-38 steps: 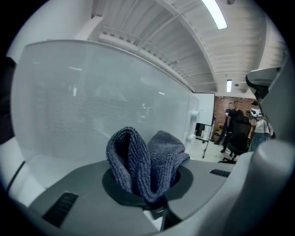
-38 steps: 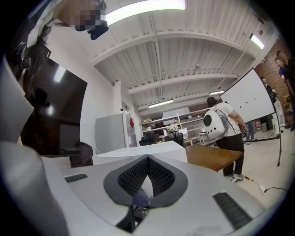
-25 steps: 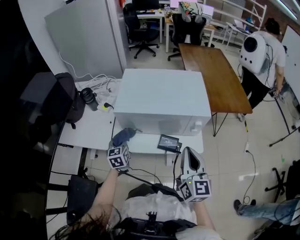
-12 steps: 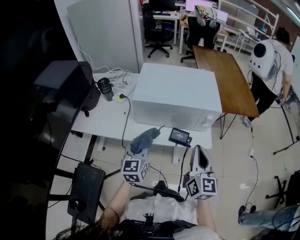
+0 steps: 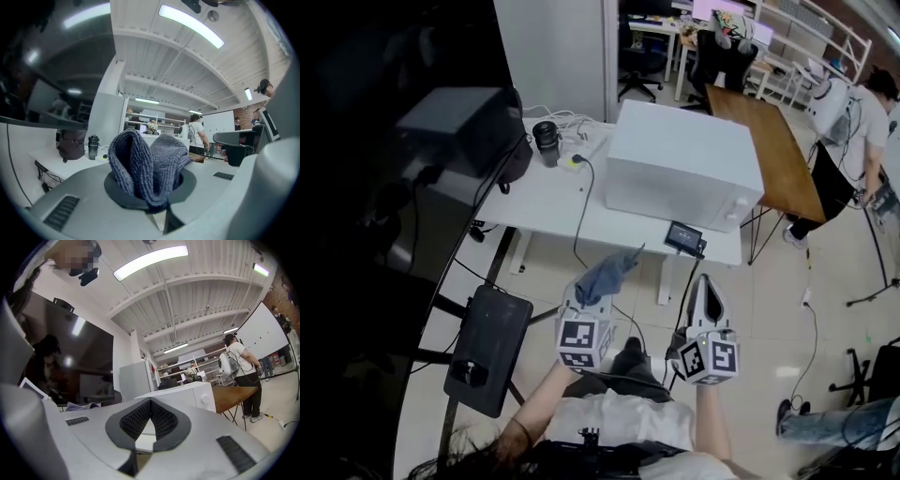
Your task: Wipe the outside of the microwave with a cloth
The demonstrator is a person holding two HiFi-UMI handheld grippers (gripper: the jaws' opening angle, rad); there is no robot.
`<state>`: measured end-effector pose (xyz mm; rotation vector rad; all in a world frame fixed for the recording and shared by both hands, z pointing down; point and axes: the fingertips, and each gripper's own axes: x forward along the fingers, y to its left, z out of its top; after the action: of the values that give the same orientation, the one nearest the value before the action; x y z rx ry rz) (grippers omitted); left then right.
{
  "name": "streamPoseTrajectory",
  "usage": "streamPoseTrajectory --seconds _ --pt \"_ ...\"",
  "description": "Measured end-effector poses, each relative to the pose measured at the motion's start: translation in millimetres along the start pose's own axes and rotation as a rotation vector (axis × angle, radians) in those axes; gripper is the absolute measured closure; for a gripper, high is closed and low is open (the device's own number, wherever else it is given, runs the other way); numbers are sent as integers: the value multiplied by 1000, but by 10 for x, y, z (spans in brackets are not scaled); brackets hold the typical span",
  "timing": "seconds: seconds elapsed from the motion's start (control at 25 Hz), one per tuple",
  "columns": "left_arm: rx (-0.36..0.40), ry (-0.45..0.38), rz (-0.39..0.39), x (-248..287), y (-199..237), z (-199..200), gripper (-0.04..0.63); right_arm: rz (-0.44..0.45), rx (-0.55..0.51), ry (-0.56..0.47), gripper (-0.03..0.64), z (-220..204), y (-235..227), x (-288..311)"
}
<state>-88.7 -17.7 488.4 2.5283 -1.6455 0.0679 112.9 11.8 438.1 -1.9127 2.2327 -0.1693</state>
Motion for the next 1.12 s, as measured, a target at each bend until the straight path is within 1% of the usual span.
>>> streamPoseTrajectory --seconds 0.08,0.16,0.2,0.28,0.4,0.52,0.6,0.8,1.0,1.12 --pt "-16 5 -1 -106 -21 -10 549 8 -8 -1 600 23 98 -99" --pt "-38 -8 -3 -172 -47 36 549 19 -5 -15 600 55 164 -176" --pt "-38 -19 -6 -196 -75 73 549 23 -3 -19 600 69 185 -213" --pt "-11 -39 -15 -242 -162 142 549 28 5 -17 600 79 204 -293" --pt "17 -42 -39 -301 -336 191 549 30 28 -1 600 66 202 -401" --pt "-10 -33 -68 -347 -522 200 549 44 40 23 600 51 191 -499" --pt "-23 -33 -65 -371 -605 201 549 66 22 35 600 67 184 -563" --pt "-4 -14 -63 -331 -765 165 549 105 1 46 601 71 150 -693" --pt "10 4 -72 -355 -913 98 549 68 29 48 601 68 18 -822" --pt "29 14 -72 -380 -944 65 549 71 24 57 601 43 -10 -840"
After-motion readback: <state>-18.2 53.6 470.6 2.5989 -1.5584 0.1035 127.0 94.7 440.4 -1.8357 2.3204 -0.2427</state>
